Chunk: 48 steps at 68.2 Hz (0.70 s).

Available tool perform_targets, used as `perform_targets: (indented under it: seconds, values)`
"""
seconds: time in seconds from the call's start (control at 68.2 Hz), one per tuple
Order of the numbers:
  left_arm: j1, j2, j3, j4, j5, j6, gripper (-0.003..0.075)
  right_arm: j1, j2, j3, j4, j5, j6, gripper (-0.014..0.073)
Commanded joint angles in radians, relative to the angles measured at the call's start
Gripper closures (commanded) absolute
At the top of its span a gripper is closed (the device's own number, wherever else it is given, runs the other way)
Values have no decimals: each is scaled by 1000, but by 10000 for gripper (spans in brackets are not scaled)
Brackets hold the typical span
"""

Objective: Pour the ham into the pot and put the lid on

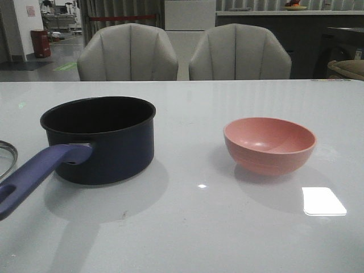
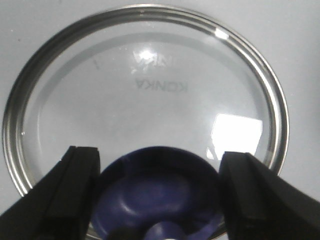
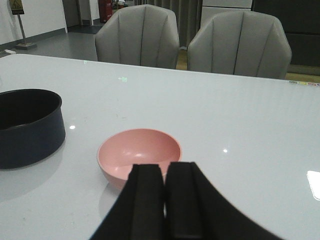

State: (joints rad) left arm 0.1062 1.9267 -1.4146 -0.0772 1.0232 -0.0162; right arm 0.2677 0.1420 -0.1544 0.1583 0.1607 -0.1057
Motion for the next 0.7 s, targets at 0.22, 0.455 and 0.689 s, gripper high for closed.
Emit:
perform_targets:
  seconds: [0.22,0.455,0.689]
  values:
    - [-1,-56,-73,-6,42,5,461,2,8,-26,0,-83,-12,433]
    - [-1,-56,-73,-6,30,6,461,2,8,-26,0,-83,-12,433]
    - [-1,-54,-73,-6,15,6,461,2,8,-26,0,-83,-12,433]
